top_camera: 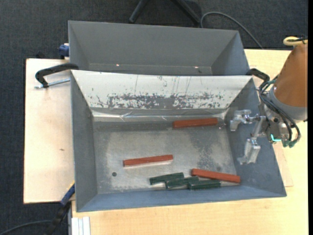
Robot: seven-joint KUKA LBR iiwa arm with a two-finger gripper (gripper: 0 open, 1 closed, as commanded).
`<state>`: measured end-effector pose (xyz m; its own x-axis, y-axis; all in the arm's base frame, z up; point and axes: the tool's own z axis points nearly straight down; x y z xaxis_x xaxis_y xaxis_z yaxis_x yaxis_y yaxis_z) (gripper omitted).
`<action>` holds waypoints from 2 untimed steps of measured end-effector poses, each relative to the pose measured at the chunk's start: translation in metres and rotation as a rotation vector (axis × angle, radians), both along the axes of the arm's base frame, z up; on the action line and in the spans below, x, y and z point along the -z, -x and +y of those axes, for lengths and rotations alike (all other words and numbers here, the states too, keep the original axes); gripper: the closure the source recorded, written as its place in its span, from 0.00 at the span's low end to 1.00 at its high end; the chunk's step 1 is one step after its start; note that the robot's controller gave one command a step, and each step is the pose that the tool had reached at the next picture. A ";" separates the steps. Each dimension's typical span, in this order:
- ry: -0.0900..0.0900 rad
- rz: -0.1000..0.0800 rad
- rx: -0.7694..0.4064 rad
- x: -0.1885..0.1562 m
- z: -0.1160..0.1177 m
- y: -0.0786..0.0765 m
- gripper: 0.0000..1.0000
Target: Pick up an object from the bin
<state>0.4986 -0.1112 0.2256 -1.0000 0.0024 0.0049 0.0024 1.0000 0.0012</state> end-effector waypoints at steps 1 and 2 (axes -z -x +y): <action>-0.001 -0.001 -0.052 0.159 -0.006 -0.036 0.00; 0.001 -0.013 -0.261 0.154 0.002 -0.019 0.00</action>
Offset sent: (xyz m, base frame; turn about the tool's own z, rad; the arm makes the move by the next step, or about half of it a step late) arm 0.0363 -0.0077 -0.1556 -0.0524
